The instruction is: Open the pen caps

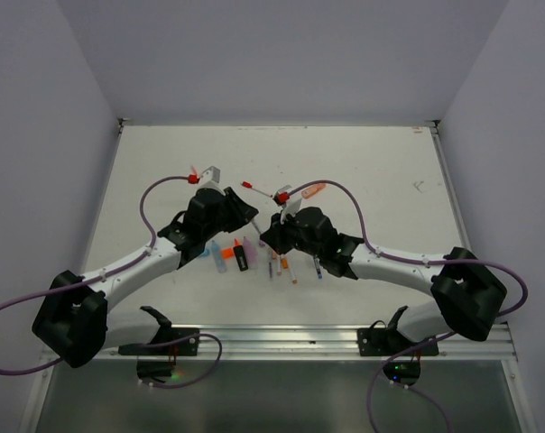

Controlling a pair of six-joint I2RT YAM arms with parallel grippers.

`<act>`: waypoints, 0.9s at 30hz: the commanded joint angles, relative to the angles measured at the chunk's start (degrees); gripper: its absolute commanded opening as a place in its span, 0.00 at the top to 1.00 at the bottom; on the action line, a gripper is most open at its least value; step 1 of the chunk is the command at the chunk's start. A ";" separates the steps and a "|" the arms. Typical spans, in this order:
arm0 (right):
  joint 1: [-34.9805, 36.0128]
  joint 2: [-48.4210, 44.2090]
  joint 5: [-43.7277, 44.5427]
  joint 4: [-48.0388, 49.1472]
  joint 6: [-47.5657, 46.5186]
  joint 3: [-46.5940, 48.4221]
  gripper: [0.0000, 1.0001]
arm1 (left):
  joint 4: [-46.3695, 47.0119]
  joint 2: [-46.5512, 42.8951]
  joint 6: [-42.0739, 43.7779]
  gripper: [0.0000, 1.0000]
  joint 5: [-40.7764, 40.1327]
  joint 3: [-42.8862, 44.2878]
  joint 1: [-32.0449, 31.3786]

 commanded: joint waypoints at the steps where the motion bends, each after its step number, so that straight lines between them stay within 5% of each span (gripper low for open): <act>1: 0.35 -1.38 -0.16 3.48 0.27 -0.81 1.00 | 1.68 0.03 -0.61 0.66 -1.67 2.11 -0.32; 8: 0.53 -1.56 -1.13 3.92 0.27 -1.26 1.00 | 1.68 0.12 -0.79 0.69 -1.32 2.46 -0.32; 15: 0.53 -1.56 -1.21 4.36 0.36 -1.08 0.99 | 1.77 0.03 -1.23 1.00 -0.01 1.94 -0.41; 16: 0.53 -1.39 -1.39 4.36 0.36 -0.91 0.92 | 1.85 0.03 -1.14 1.00 0.08 1.85 -0.41; 17: 0.62 -1.12 -1.57 4.36 0.62 -0.73 0.73 | 2.03 -0.05 -0.97 1.00 0.17 1.76 -0.41; 20: 0.62 -0.16 -1.92 3.66 0.89 0.50 0.50 | 2.38 -0.23 0.61 1.00 0.17 1.50 -0.85; 27: 0.53 3.53 -0.69 -0.38 -0.16 5.94 0.46 | 3.78 -2.51 3.87 1.00 0.17 0.27 -2.17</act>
